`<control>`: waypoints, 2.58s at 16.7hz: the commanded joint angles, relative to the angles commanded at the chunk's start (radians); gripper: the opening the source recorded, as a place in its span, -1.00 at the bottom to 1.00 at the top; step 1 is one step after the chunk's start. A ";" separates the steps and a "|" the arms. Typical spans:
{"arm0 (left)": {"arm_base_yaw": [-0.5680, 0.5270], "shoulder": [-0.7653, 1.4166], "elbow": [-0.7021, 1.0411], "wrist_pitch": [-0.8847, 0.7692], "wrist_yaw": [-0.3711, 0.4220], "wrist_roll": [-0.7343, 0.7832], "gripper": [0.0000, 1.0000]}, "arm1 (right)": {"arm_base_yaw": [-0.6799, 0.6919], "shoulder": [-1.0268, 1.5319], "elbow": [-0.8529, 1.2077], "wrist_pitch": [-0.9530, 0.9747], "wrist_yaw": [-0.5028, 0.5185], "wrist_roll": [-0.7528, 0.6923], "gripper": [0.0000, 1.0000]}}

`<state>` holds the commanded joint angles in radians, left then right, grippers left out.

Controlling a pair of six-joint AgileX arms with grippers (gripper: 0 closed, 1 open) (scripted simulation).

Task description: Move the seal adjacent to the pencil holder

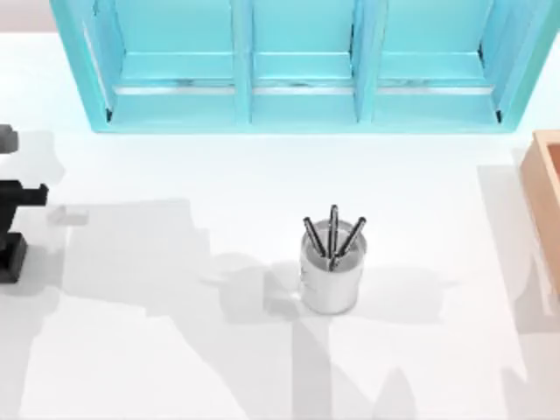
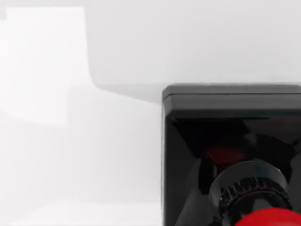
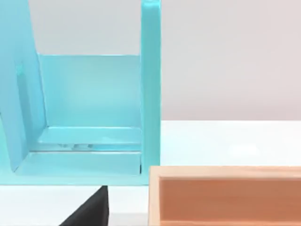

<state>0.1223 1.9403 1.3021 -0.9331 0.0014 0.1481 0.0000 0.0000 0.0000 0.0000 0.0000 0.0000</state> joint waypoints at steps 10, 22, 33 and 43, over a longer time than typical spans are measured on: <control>-0.205 -0.004 0.275 -0.299 0.000 -0.209 -1.00 | 0.000 0.000 0.000 0.000 0.000 0.000 1.00; -0.412 -0.031 0.507 -0.546 0.001 -0.412 -1.00 | 0.000 0.000 0.000 0.000 0.000 0.000 1.00; -0.825 0.010 0.445 -0.435 0.001 -0.825 -1.00 | 0.000 0.000 0.000 0.000 0.000 0.000 1.00; -0.829 0.006 0.395 -0.386 0.001 -0.829 -1.00 | 0.000 0.000 0.000 0.000 0.000 0.000 1.00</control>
<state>-0.7069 1.9464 1.6969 -1.3193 0.0026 -0.6813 0.0000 0.0000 0.0000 0.0000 0.0000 0.0000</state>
